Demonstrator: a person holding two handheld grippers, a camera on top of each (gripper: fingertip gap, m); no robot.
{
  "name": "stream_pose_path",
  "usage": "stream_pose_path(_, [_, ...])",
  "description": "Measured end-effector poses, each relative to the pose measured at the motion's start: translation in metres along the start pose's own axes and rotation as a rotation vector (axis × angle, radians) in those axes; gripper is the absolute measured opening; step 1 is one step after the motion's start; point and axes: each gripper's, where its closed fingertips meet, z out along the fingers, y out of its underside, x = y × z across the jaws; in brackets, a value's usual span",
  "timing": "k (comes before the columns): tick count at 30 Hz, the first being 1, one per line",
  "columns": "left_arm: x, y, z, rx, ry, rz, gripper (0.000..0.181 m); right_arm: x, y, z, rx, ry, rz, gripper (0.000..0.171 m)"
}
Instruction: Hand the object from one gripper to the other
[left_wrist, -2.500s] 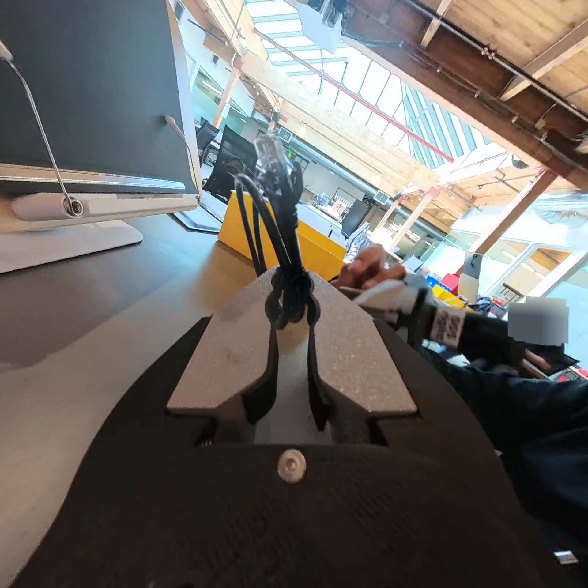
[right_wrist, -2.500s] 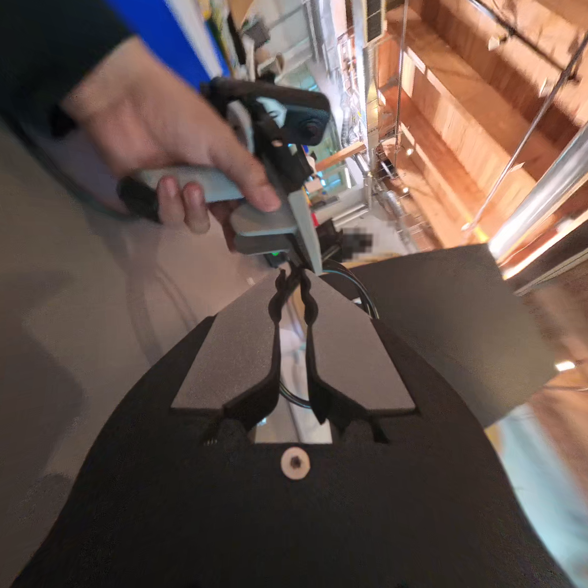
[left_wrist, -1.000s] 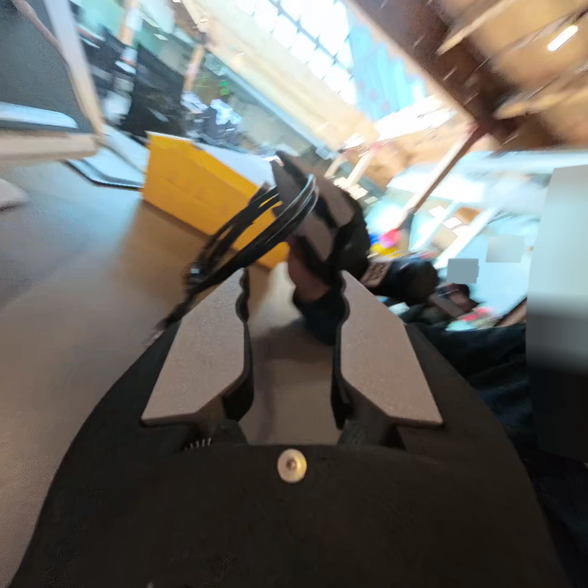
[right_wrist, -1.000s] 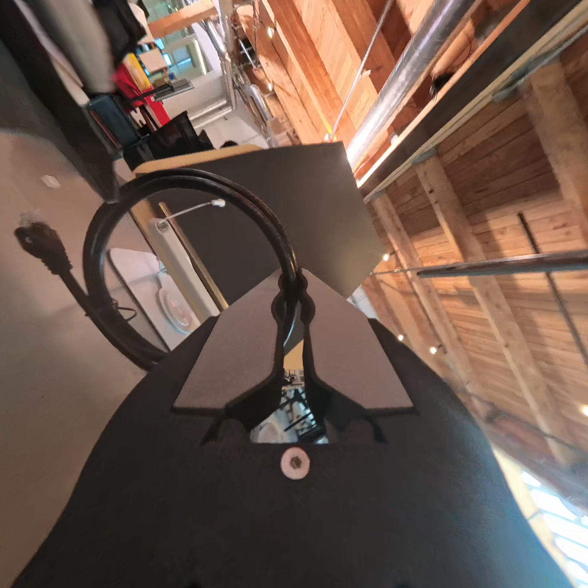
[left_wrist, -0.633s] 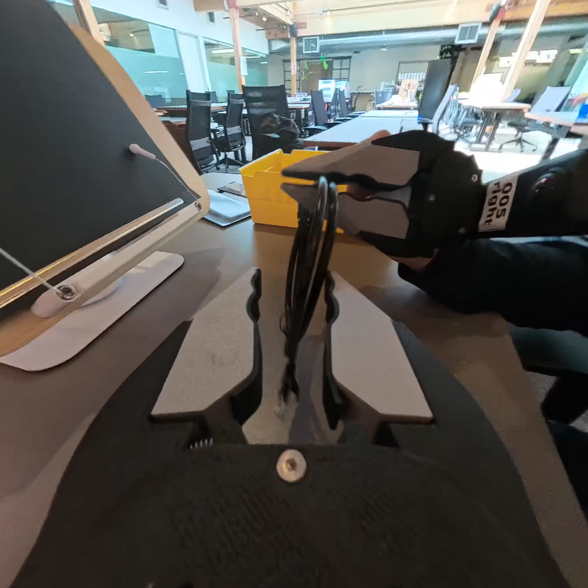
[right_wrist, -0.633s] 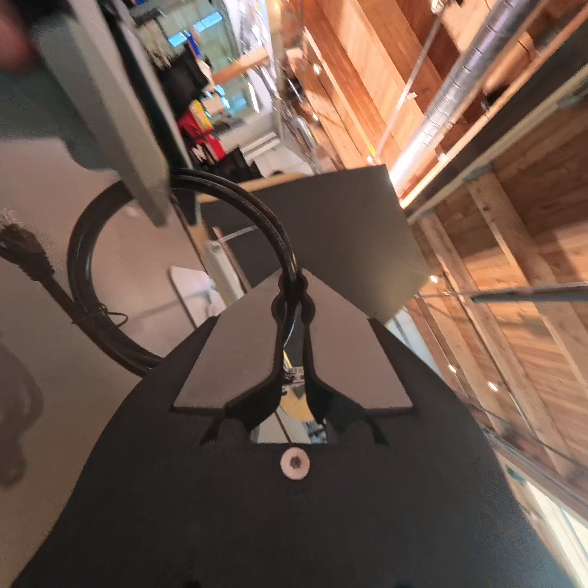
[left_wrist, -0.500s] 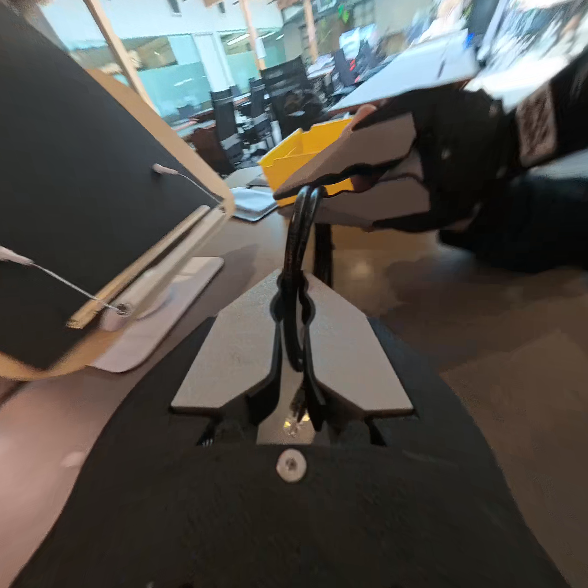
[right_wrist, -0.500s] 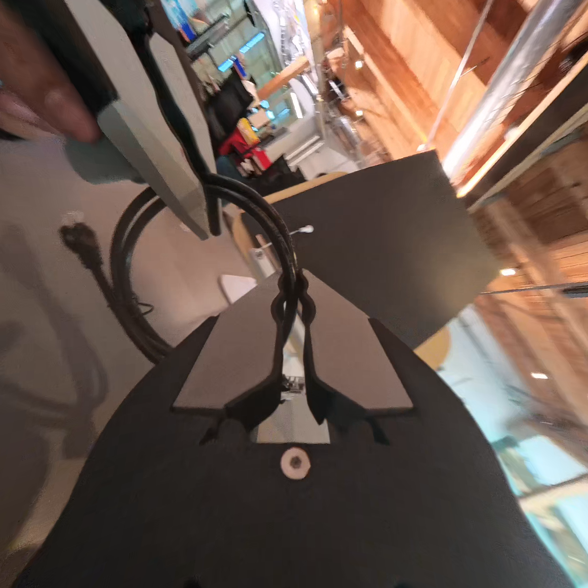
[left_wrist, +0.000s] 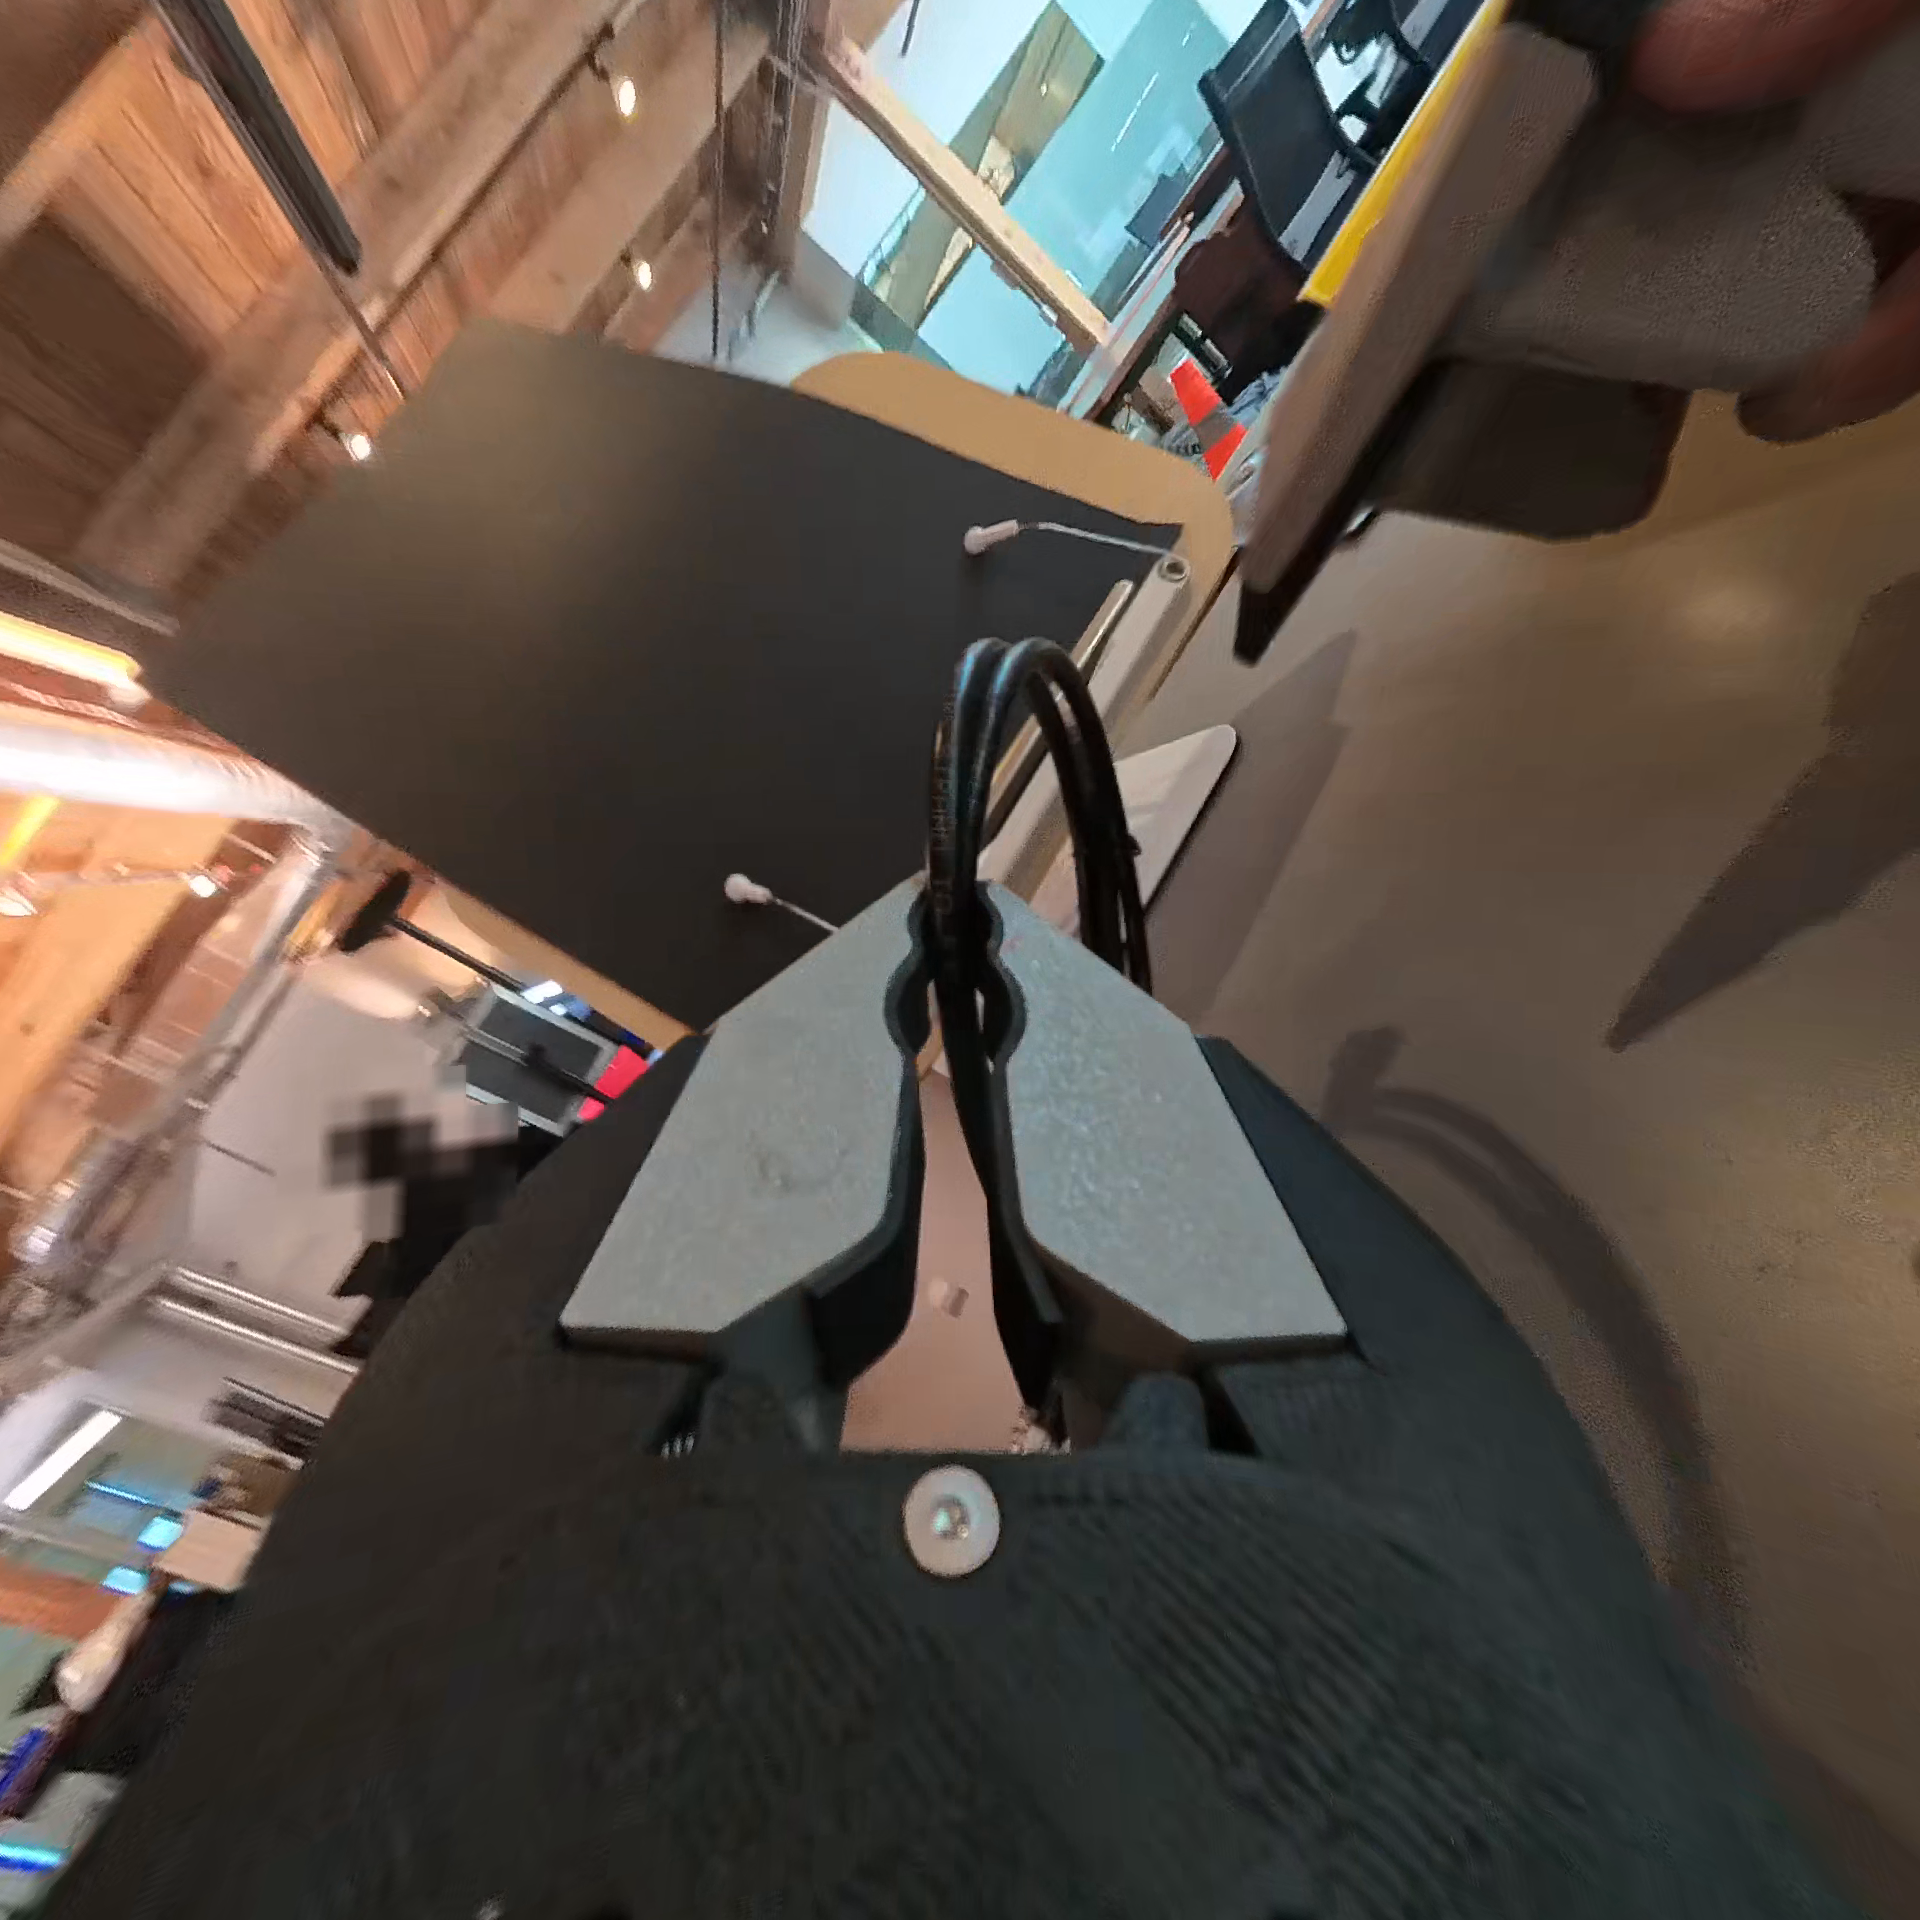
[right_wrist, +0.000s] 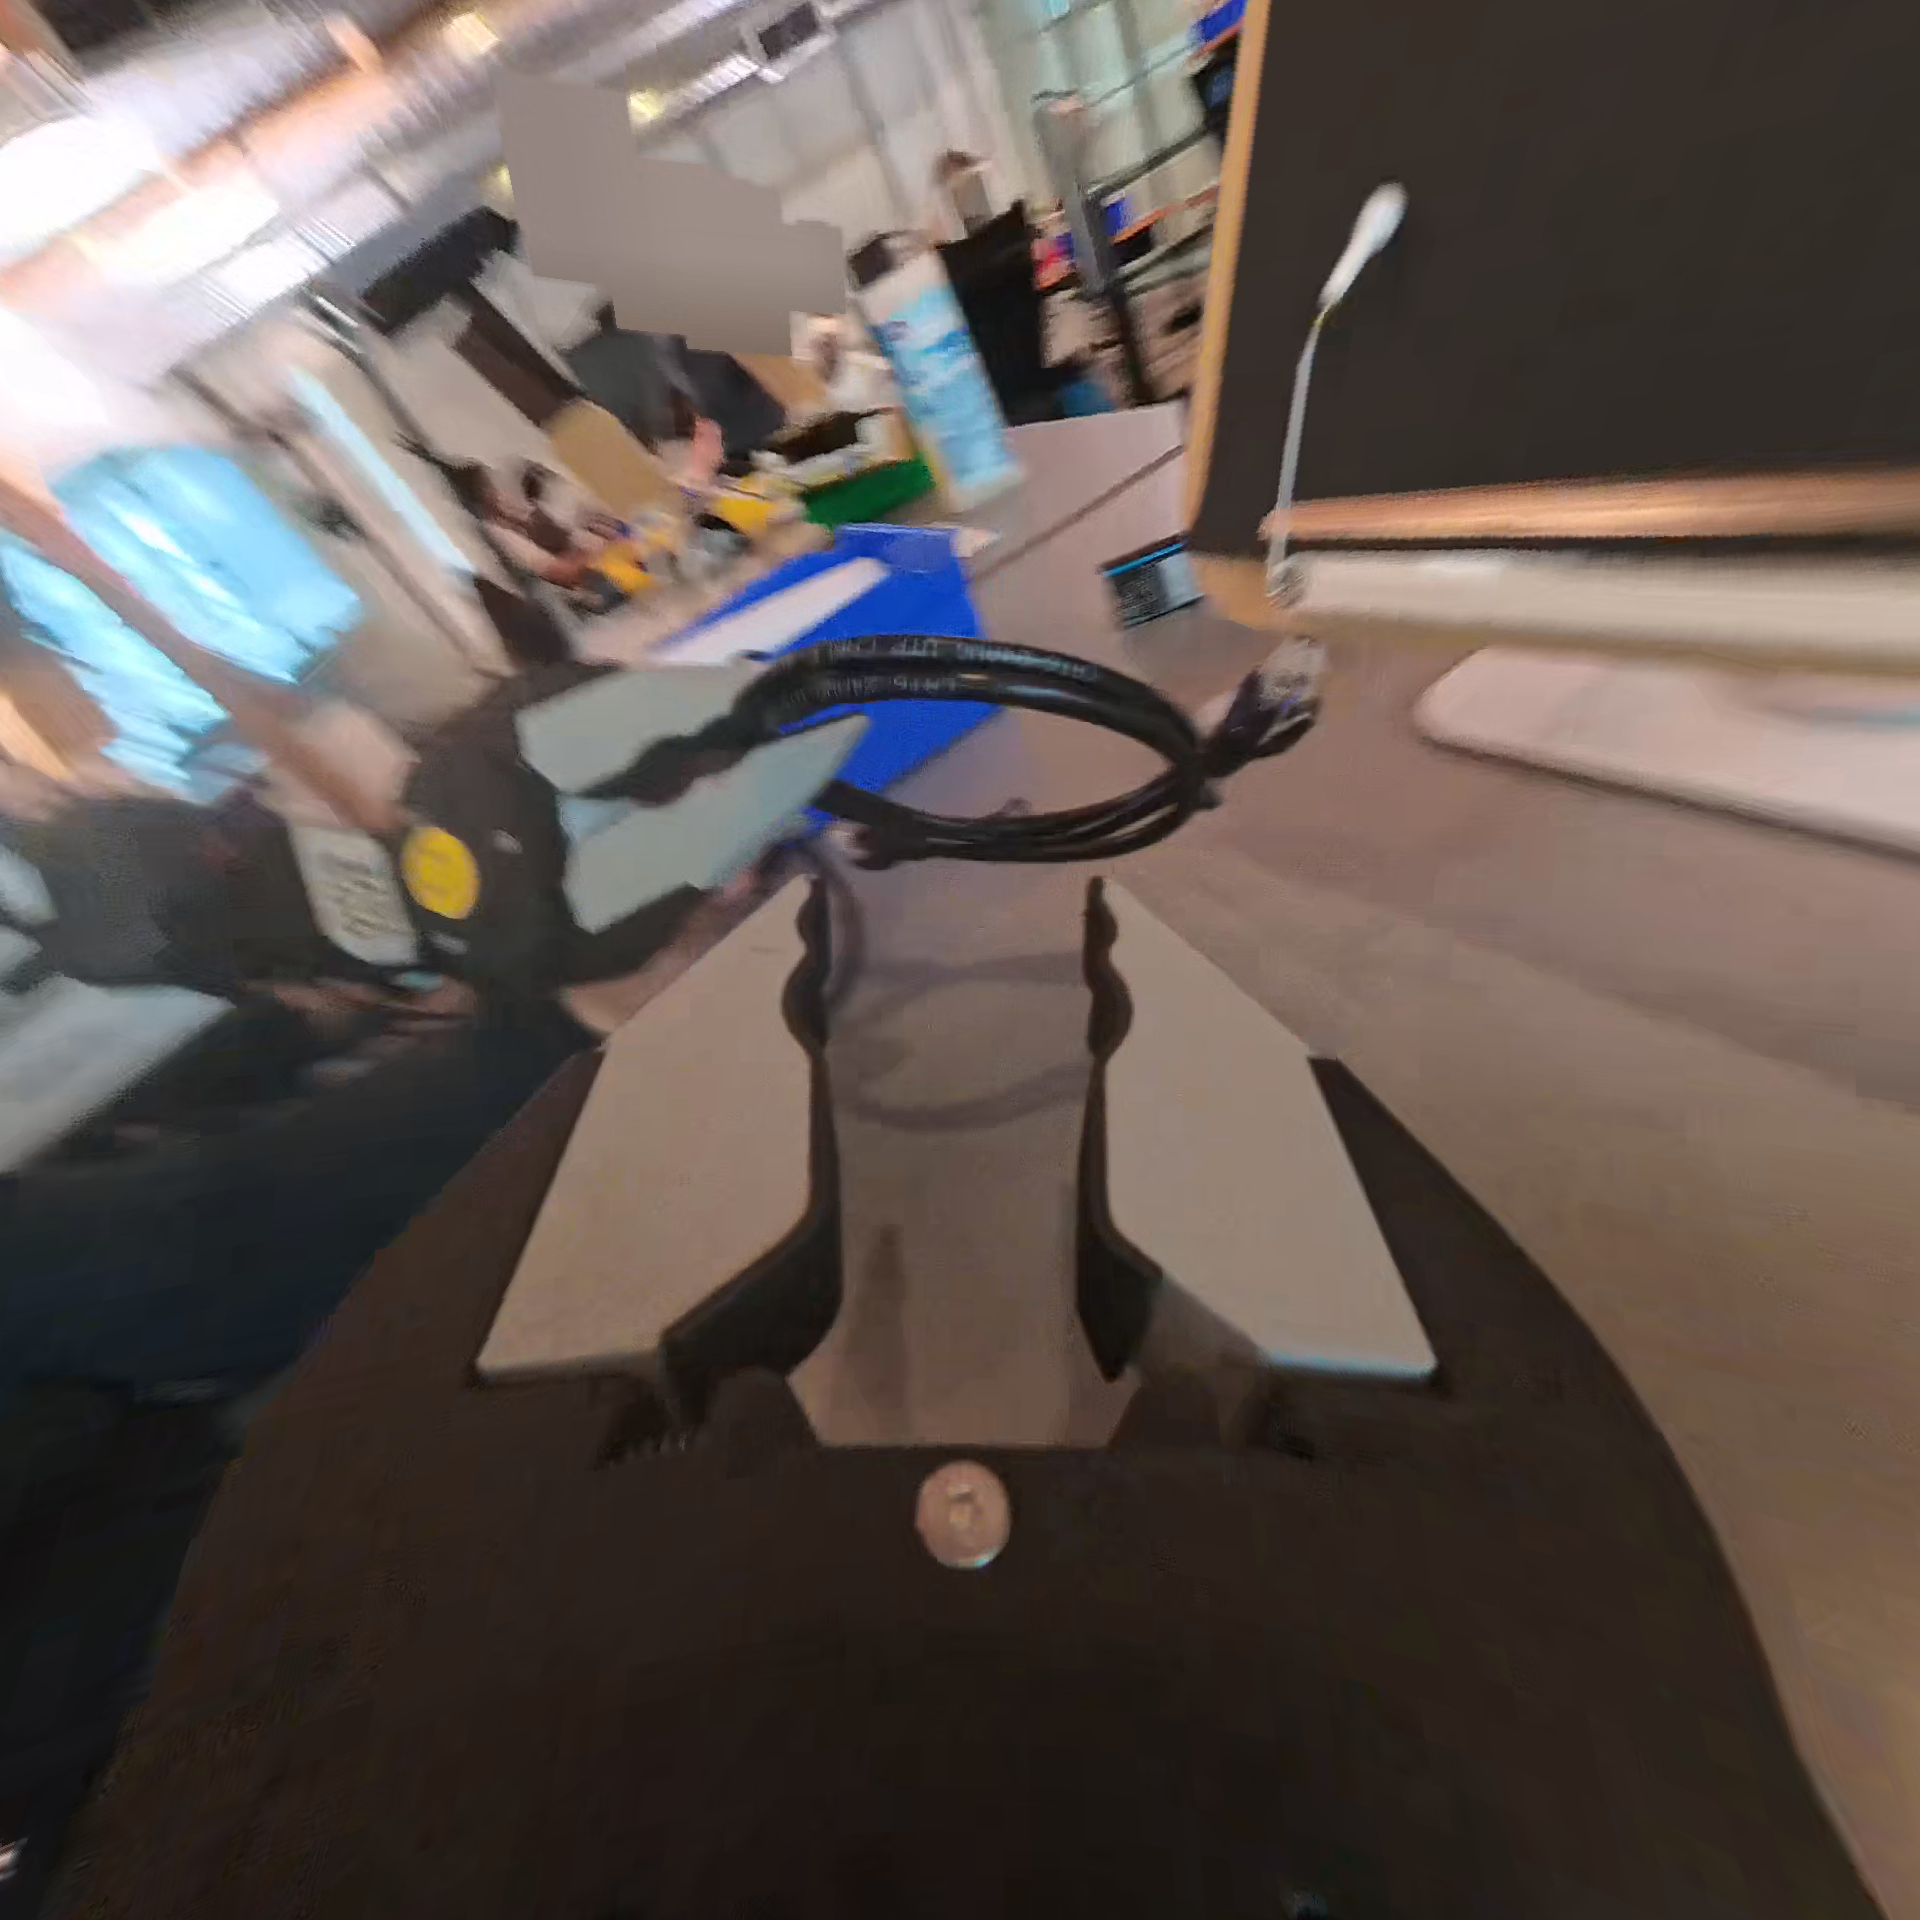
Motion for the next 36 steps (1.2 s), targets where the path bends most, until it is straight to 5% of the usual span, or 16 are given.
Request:
stream_pose_path(3, [0.01,-0.012,-0.001,0.019,-0.022,0.158,0.002,-0.014,-0.004,0.002,0.024,-0.202,0.26,0.062])
stream_pose_path(9, [0.056,-0.04,-0.005,0.106,-0.002,0.55,0.002,-0.014,0.005,0.01,-0.005,-0.23,0.358,0.063])
stream_pose_path(11, [0.067,-0.042,-0.005,0.12,0.021,0.576,0.002,-0.012,0.004,0.009,0.0,-0.232,0.356,0.048])
stream_pose_path(16, [0.079,-0.035,-0.004,0.141,0.188,0.303,0.004,-0.022,-0.003,0.0,-0.005,-0.291,0.247,0.011])
stream_pose_path(19, [0.082,-0.031,-0.008,0.156,0.358,-0.006,0.006,-0.011,-0.008,-0.005,0.002,-0.165,0.086,0.007])
stream_pose_path(25, [0.026,-0.002,0.002,0.084,0.269,-0.434,0.011,-0.007,-0.008,-0.009,-0.063,0.052,-0.355,0.0])
stream_pose_path(36, [0.034,-0.009,0.002,0.098,0.273,-0.385,0.031,-0.066,0.024,0.003,-0.175,-0.228,-0.509,0.0])
